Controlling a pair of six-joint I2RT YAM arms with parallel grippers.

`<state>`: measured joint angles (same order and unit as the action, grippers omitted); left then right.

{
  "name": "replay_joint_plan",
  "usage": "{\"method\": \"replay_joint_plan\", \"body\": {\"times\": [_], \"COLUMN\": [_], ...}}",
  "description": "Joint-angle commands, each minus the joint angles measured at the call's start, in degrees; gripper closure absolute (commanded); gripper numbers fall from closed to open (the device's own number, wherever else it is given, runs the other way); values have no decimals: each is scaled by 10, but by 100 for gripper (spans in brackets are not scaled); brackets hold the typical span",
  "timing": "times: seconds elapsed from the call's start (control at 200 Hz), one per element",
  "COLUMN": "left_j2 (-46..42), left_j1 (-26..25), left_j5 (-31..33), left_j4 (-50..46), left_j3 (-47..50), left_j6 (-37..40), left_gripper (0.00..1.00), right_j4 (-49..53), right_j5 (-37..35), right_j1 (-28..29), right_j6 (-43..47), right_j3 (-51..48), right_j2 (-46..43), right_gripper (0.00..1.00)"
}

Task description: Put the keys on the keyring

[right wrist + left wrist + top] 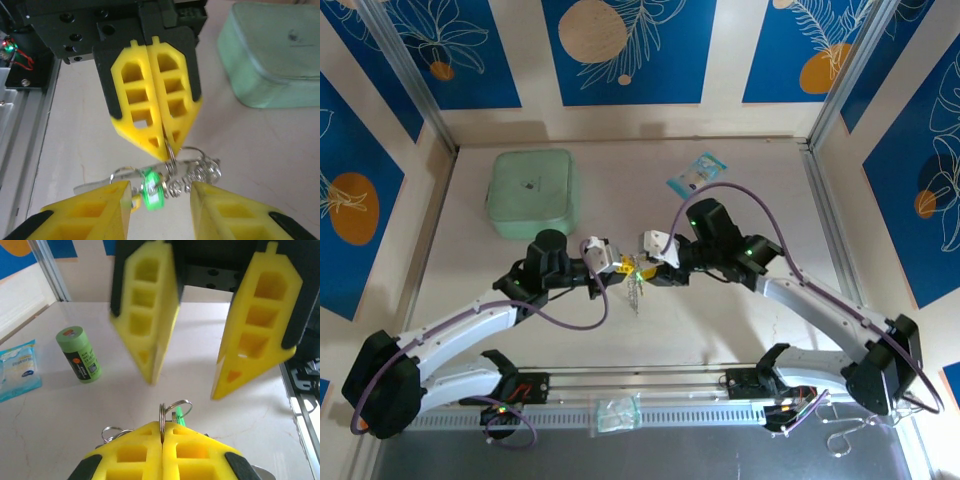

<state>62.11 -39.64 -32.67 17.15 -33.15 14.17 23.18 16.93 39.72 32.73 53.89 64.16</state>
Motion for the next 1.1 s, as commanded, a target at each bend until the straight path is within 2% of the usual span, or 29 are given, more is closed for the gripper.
{"method": "replay_joint_plan", "body": {"times": [0.0, 0.12, 0.38, 0.465, 0.625, 0.8, 1.095], "left_j2": [-6, -5, -9, -9, -8, -8, -7], "left_j1": [-3, -4, -3, -4, -4, -4, -11], "left_j5": [4, 10, 15, 15, 17, 20, 21], "left_j4": [101, 163, 185, 185, 183, 184, 197], "left_j3": [28, 56, 64, 64, 62, 61, 45], "left_j6": [-70, -115, -135, -136, -138, -142, -146], "left_gripper": [100, 100, 100, 100, 100, 100, 100], "right_j4": [-66, -95, -114, -121, -118, -99, -119], "right_j5": [6, -58, -101, -109, -108, -100, -134], "right_j1": [1, 31, 48, 50, 51, 60, 97], "right_j6": [-10, 12, -4, -2, 5, 19, 81], "right_j3": [-34, -67, -64, -63, -57, -51, -73], "right_j2": [-28, -41, -18, -17, -18, -15, -15], "right_gripper": [63, 64, 65, 70, 88, 100, 100]}}
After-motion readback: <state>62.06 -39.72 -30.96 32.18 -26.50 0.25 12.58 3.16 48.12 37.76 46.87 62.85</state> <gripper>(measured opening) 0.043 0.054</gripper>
